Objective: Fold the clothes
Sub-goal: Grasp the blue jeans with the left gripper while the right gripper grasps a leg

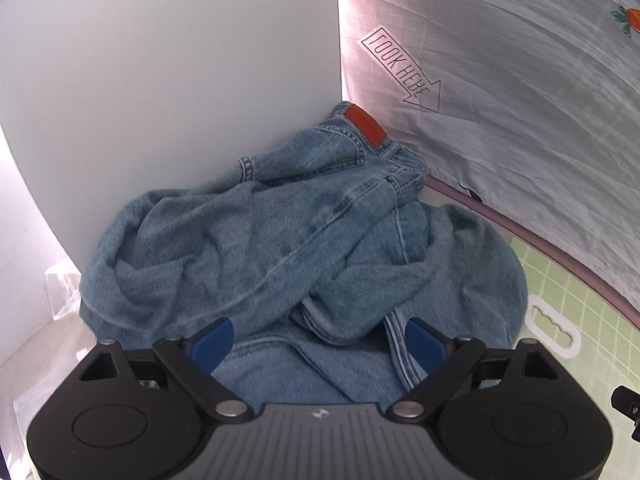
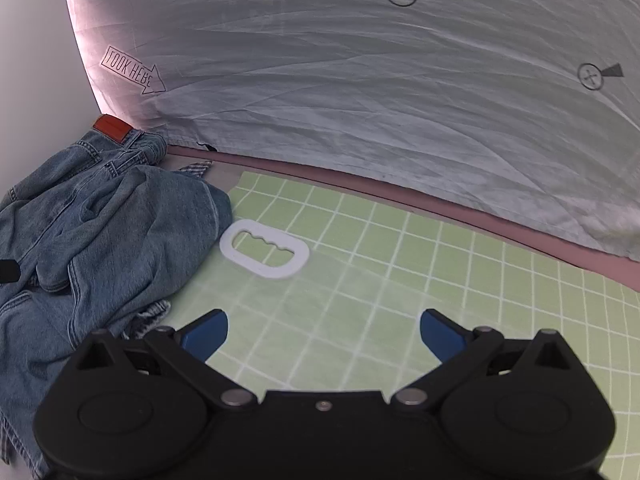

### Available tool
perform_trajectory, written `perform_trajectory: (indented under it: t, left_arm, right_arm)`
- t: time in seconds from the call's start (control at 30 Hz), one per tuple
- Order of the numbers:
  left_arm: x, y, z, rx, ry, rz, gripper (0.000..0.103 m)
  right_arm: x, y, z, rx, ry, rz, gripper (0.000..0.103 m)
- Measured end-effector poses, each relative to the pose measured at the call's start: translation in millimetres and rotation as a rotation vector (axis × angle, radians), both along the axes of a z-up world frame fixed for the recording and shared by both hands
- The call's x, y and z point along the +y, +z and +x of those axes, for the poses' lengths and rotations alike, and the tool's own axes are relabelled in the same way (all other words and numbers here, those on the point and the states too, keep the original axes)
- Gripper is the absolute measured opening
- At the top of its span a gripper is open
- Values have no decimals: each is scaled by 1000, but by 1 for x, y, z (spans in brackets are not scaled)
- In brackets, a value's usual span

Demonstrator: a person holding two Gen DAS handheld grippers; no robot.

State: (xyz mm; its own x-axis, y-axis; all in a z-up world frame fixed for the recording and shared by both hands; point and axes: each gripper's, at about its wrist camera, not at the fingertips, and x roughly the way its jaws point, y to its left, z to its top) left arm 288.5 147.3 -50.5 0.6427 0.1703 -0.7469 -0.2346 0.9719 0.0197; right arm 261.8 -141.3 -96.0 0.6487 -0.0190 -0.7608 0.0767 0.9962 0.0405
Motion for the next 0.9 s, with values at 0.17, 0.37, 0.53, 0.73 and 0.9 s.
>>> perform_trajectory:
  t: [0.17,0.37,0.53,0.73,0.9]
  left_arm:
    - [21,-21,39,43,32,41,87]
    - [31,-48,66,82,86,76,101]
    - [24,-60,70,94,83,120,103]
    - [22,-65,71,100,75,138,103]
    - [20,-66,66,81,61,138,103]
  right_arm:
    - [35,-14,54,2,57,21,103]
    - [77,-37,107,18,126,52,103]
    - [96,-53,133,41,129,57,103]
    - [101,-68,141,65,117,55,98]
    - [101,-66,137,57,79,28,69]
